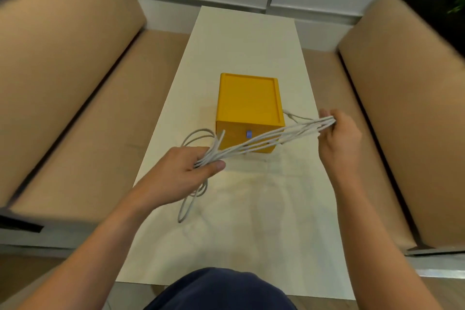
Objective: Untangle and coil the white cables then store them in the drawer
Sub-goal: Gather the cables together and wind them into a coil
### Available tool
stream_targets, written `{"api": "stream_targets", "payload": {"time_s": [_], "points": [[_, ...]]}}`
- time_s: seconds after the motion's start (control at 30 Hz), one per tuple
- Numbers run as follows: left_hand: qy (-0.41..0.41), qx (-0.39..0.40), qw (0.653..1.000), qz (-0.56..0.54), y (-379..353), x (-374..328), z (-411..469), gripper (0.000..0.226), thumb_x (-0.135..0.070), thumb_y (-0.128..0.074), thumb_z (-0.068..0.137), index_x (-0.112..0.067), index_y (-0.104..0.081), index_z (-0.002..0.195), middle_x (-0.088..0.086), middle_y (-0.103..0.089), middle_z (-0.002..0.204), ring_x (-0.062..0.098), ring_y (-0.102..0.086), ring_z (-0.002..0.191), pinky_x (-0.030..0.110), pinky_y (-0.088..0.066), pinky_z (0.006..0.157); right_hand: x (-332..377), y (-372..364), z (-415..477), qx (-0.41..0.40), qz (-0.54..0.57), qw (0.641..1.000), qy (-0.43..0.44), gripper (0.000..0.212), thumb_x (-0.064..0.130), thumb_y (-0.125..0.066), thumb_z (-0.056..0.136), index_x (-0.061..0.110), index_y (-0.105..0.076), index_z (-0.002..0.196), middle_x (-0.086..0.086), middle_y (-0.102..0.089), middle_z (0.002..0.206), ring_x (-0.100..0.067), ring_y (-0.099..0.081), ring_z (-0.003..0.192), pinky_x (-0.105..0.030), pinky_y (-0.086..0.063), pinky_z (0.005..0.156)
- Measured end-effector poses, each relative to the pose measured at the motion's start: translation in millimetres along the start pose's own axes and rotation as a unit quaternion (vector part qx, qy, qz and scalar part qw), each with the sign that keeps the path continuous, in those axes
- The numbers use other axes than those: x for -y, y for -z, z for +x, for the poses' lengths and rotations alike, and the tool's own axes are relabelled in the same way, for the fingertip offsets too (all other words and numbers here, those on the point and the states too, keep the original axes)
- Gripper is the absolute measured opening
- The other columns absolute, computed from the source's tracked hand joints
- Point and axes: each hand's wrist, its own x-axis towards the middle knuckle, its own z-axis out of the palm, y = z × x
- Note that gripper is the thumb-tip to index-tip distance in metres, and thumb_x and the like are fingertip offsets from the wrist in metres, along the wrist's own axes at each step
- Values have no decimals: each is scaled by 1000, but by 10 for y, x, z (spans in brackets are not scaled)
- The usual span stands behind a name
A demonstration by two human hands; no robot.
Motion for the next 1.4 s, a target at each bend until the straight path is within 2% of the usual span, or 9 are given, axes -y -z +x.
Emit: {"api": "stream_targets", "payload": {"time_s": [0.2, 0.4, 0.53, 0.67, 0.83, 0.97, 1.1, 1.3, 1.4], "points": [[40, 46, 990, 127, -558, 69, 45, 41, -53, -56, 99, -19, -55, 76, -2, -58, 64, 15, -58, 65, 37, -44, 62, -777, -451, -486, 116, -107, 985, -75, 23, 16, -50, 99, 16, -72, 108, -16, -71, 99, -35, -67, 92, -37, -48, 72], [86, 154, 970, 168, -798, 142, 23, 44, -67, -68, 85, -25, -57, 78, -6, -60, 74, 10, -55, 68, 31, -37, 57, -1189, -486, -762, 356, -313, 877, -82, 54, 11, -44, 96, 18, -40, 149, -10, -50, 126, -33, -49, 116, -42, -49, 78], [94, 92, 984, 124, -644, 8, 30, 69, -76, -62, 82, -8, -55, 78, 6, -57, 69, 14, -50, 60, 34, -31, 57, -1014, -297, -656, 435, -391, 802, -125, 80, 11, -40, 101, 43, 3, 161, -13, -21, 157, -41, -24, 145, -53, -41, 109], [98, 72, 982, 144, -341, -134, 30, 57, -62, -47, 100, -11, -65, 82, 2, -65, 69, 16, -60, 63, 36, -41, 60, -526, -31, -440, 427, -399, 809, -66, 79, 7, -38, 99, 43, -4, 161, -13, -19, 162, -43, -28, 144, -51, -40, 113], [15, 137, 981, 138, -21, -495, -37, 54, -63, -46, 98, -16, -56, 74, -2, -52, 60, 9, -45, 54, 30, -32, 55, 334, 330, -395, 429, -85, 884, 162, 95, 2, -56, 90, 38, -8, 163, 9, -23, 168, -15, -22, 152, -36, -31, 121], [-74, 135, 988, 33, 123, -982, -88, 38, -51, -51, 98, -30, -56, 66, -18, -52, 57, 1, -50, 55, 15, -33, 54, 652, 205, -704, 598, 292, 733, 144, 105, -5, -78, 82, 27, -17, 163, 3, -39, 162, -16, -33, 152, -41, -30, 122], [-40, 77, 996, 18, 223, -982, -118, 45, -55, -55, 97, -25, -58, 63, -14, -46, 51, 6, -43, 49, 14, -31, 49, 651, 58, -876, 582, 343, 732, 88, 27, 9, -68, 93, 17, -69, 118, -13, -75, 113, -27, -72, 107, -34, -55, 86], [46, -17, 999, -21, 266, -672, -262, 49, -65, -58, 94, -21, -65, 72, 15, -35, 63, 21, -31, 56, 28, -26, 48, 703, 52, -815, 635, 293, 711, 70, 53, 40, -65, 96, 27, -52, 145, 5, -62, 139, -22, -70, 114, -47, -55, 101], [37, -4, 999, -38, 370, -686, -278, 47, -62, -59, 93, -20, -67, 74, 15, -34, 63, 20, -30, 54, 26, -25, 46, 880, -56, -936, 599, 225, 756, 140, 16, 28, -64, 101, 19, -72, 114, 9, -77, 102, -7, -72, 97, -35, -57, 92]]}}
